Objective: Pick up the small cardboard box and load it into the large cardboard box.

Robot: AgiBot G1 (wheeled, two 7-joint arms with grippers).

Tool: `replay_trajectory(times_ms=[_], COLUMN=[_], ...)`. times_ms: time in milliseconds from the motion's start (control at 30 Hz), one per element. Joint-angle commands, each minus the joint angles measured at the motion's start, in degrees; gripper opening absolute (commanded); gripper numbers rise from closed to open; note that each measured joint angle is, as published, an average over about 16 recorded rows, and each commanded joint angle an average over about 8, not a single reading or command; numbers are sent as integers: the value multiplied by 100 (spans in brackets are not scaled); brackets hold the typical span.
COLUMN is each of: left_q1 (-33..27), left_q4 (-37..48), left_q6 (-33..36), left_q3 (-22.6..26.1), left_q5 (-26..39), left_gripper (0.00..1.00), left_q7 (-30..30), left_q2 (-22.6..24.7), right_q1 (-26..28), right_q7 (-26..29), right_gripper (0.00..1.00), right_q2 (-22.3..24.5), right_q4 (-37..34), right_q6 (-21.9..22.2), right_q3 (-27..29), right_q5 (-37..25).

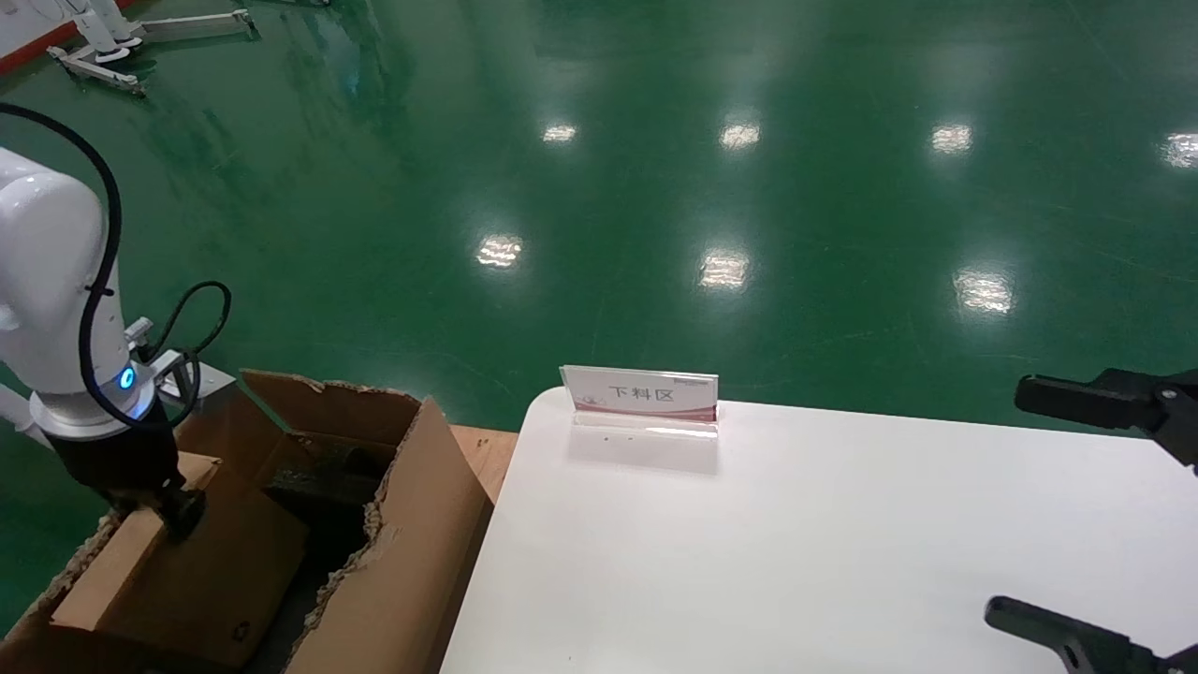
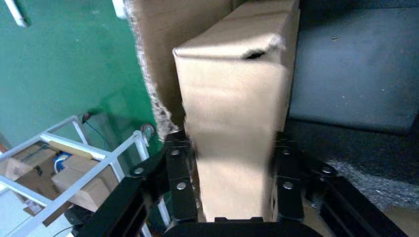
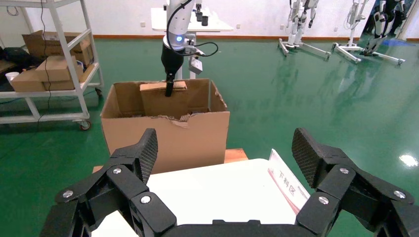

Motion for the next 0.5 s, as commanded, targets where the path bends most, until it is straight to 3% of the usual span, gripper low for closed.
replay_trajectory(times_ms=[33, 500], left_q1=[-1, -86], left_q4=[1, -51], left_q6=[2, -82], left_q3=[2, -229], left_q5=[0, 26], left_gripper=[100, 100], left_q7=[0, 279], left_q2=[0, 31], right_q1=[0, 0], right_q7=[0, 0], right_gripper=[100, 100], right_q2=[0, 0], right_q4=[0, 0], right_q6=[0, 0], right_q3=[0, 0], right_q5=[0, 0])
